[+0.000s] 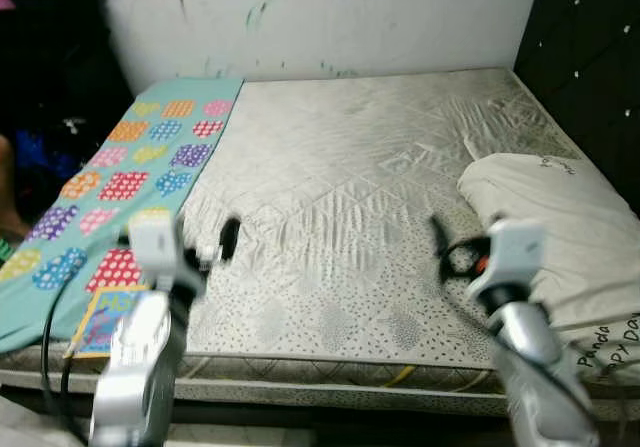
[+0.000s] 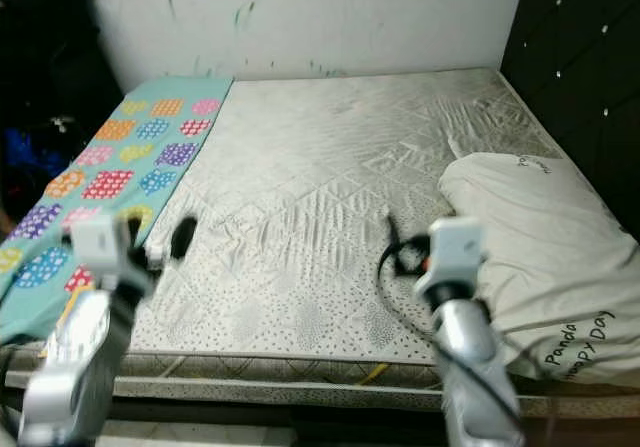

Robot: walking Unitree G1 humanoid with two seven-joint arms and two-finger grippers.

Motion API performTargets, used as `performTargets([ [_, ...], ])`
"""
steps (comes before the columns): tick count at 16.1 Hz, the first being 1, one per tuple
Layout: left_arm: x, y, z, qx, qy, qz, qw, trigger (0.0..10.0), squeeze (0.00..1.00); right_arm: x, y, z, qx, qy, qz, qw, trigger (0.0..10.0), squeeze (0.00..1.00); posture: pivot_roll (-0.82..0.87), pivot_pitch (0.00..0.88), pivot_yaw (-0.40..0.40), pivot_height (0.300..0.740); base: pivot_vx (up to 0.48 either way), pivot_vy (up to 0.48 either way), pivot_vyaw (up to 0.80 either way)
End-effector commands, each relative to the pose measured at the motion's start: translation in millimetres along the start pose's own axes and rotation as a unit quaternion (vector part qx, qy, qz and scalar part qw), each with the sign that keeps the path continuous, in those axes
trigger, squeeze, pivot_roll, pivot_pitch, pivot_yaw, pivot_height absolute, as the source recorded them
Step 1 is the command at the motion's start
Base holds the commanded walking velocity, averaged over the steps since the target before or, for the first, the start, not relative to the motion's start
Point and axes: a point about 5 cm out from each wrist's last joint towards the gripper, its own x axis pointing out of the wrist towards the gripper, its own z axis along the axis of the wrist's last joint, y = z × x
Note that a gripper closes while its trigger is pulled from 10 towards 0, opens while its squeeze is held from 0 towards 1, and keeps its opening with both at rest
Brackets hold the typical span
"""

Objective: Clean up the room

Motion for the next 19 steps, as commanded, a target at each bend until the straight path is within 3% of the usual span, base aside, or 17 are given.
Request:
performTargets([
  [1, 0.5, 11.9, -5.5, 0.003, 0.011, 0.014, 1.0, 10.0, 0.0, 0.5, -3.9, -10.4, 0.006, 0.013, -0.021, 1.0, 10.0, 0.0, -0.18, 0.0, 0.108, 0.74, 0.0, 0.0, 0.0],
  [4, -11.1, 12.9, -14.3, -0.007, 0.016, 0.043, 0.999, 10.0, 0.0, -6.6, 5.8, -18.7, 0.009, 0.033, 0.01, 0.999, 10.0, 0.0, -0.12, 0.0, 0.051, 0.74, 0.0, 0.0, 0.0],
  [6, -26.3, 13.1, -19.3, 0.013, 0.02, 0.043, 0.999, 10.0, 0.0, -3.5, 22.9, -22.6, 0.009, 0.036, 0.055, 0.998, 10.0, 0.0, -0.08, 0.0, 0.019, 0.74, 0.0, 0.0, 0.0],
  [8, -38.6, 19.1, -21.3, 0.015, 0.021, 0.066, 0.998, 10.0, 0.0, 1.3, 27.3, -20.4, 0.014, 0.028, 0.061, 0.998, 10.0, 0.0, -0.06, 0.0, 0.012, 0.74, 0.0, 0.0, 0.0],
  [10, -64.7, 29.9, -29.2, 0.03, 0.042, 0.09, 0.995, 10.0, 0.0, -3.3, 23.5, -23.4, -0.01, 0.027, 0.075, 0.997, 10.0, 0.0, -0.05, 0.0, 0.006, 0.74, 0.0, 0.0, 0.0],
  [12, -76.1, 33.4, -33.8, 0.033, 0.054, 0.094, 0.994, 10.0, 0.0, -8.2, 14.4, -29.6, -0.014, 0.039, 0.064, 0.997, 10.0, 0.0, -0.04, 0.0, -0.003, 0.74, 0.0, 0.0, 0.0],
  [14, -76.9, 34.8, -32.8, 0.031, 0.055, 0.097, 0.993, 10.0, 0.0, -9.2, 10.8, -28.1, -0.019, 0.039, 0.069, 0.997, 10.0, 0.0, -0.06, 0.0, -0.002, 0.74, 0.0, 0.0, 0.0],
  [16, -64.9, 29.0, -32.2, 0.025, 0.049, 0.084, 0.995, 10.0, 0.0, -4.9, 7.0, -24.1, -0.023, 0.032, 0.058, 0.998, 10.0, 0.0, -0.09, 0.0, -0.003, 0.74, 0.0, 0.0, 0.0],
  [19, -58.9, 24.1, -33.5, 0.016, 0.049, 0.076, 0.996, 10.0, 0.0, -2.3, 8.8, -20.1, -0.019, 0.028, 0.056, 0.998, 10.0, 0.0, -0.11, 0.0, 0.012, 0.74, 0.0, 0.0, 0.0],
])
